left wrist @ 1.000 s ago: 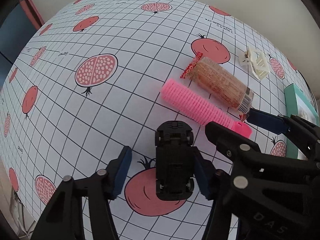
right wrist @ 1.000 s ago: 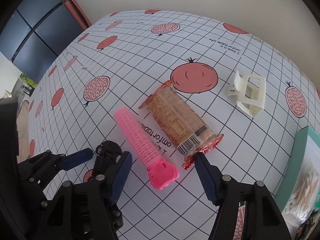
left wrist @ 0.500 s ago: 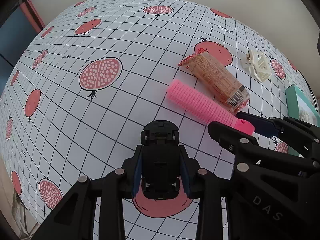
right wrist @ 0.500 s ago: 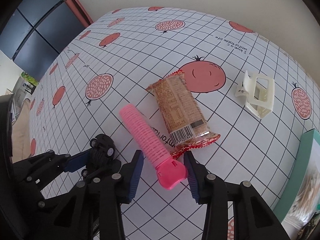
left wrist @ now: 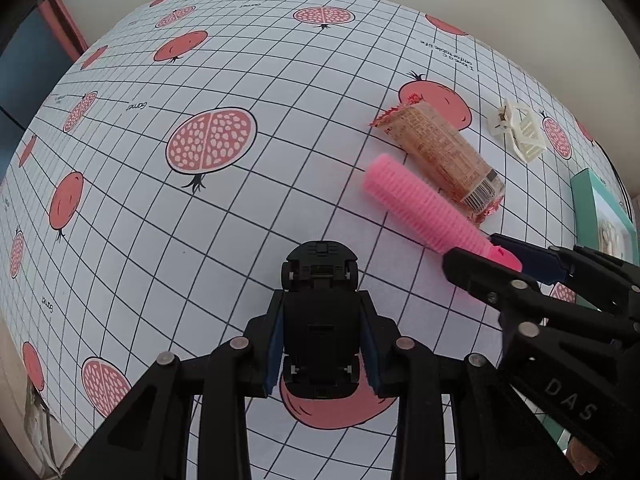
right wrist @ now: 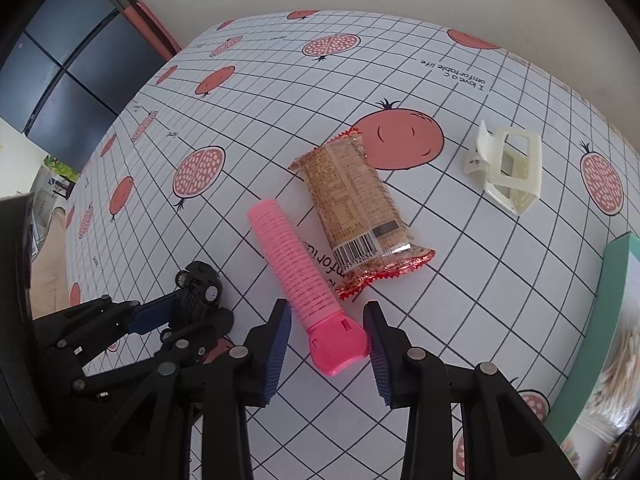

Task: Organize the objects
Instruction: 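Grasp the black toy car with the left gripper while the right grasps the pink hair roller, then carry the toy car with the left gripper while the right carries the pink roller toward the tray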

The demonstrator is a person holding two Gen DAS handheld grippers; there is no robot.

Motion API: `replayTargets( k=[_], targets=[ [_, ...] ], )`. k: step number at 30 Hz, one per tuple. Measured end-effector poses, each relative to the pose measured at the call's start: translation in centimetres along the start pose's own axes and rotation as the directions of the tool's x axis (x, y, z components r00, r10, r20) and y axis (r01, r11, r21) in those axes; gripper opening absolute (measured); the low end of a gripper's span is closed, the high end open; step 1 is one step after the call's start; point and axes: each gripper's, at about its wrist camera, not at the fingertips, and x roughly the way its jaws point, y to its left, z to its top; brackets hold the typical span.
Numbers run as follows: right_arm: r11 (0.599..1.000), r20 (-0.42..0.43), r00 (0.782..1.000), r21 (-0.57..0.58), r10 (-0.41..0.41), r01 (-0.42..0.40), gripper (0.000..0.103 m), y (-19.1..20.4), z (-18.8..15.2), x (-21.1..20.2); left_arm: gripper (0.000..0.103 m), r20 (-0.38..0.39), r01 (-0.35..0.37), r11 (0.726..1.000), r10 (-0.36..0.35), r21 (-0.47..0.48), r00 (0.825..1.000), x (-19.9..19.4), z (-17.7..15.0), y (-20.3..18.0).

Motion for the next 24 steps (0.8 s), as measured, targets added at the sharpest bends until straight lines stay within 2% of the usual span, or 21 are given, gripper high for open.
replayTargets(
  k=[9,18,24],
  targets=[
    [1.0,0.001,1.0,-0.002,-0.021,0.021,0.034,0.8,-1.2,0.0,0.035,-0.006,0.029,0.998,-0.029,-0.056,1.0,0.1,-0.9,1.6],
    [0.995,0.005,0.995,-0.022,-0.102,0.102,0.032,2.5,-1.8,0.2,0.035,-0.008,0.047,0.996,-0.048,-0.081,0.999,0.2,-2.0,2.1],
    [0.995,0.015,0.995,0.004,-0.104,0.103,0.029,2.7,-2.2,-0.1,0.035,0.0,0.061,0.994,-0.061,-0.096,0.998,0.1,-2.7,2.4]
  ],
)
